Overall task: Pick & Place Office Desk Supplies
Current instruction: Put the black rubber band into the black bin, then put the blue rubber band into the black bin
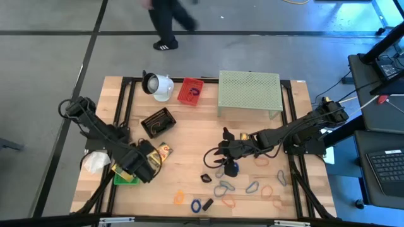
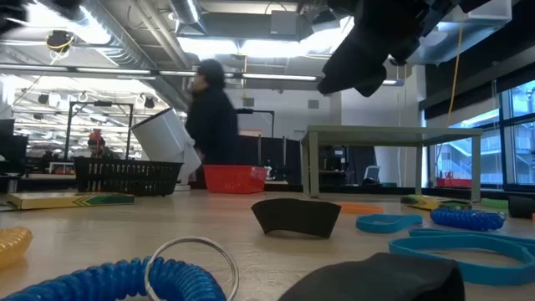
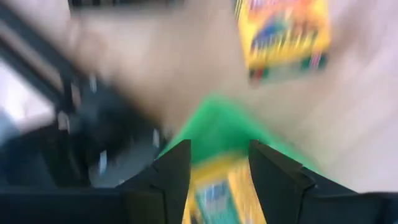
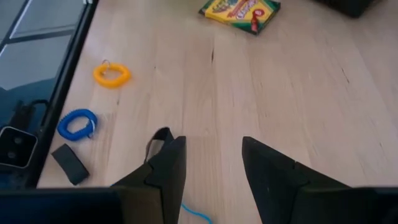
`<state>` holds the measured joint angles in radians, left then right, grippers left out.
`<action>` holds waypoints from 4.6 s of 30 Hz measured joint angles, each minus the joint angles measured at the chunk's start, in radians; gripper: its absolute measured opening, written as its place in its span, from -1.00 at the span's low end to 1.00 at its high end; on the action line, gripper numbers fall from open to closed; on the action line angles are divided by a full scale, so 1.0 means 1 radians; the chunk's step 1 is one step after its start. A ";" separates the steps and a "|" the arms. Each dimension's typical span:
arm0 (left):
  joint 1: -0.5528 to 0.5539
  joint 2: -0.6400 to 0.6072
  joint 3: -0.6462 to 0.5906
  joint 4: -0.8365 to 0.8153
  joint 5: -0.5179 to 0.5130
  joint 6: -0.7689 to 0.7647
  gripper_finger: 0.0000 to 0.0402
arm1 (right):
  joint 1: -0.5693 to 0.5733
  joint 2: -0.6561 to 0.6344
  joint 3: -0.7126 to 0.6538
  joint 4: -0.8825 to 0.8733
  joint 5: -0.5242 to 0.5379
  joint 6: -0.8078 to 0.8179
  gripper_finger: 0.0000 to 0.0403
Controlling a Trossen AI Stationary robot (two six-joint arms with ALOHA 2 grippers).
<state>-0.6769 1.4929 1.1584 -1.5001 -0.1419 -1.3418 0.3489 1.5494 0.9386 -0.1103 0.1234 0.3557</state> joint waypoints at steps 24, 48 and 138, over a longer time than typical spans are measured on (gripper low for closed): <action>0.239 0.380 -0.055 1.439 -0.043 1.131 -0.02 | 0.000 0.000 0.000 0.012 0.071 -0.003 -0.22; 0.233 0.518 -0.055 1.581 -0.094 1.098 -0.93 | 0.009 0.000 0.000 0.012 0.150 0.101 -0.22; 0.333 -0.012 -0.058 0.673 -0.100 0.798 -0.06 | 0.209 0.043 0.000 -0.109 0.045 -0.003 -0.22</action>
<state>-0.3441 1.4807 1.1004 -0.8271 -0.2416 -0.5437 0.5582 1.5921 0.9382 -0.2191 0.1687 0.3526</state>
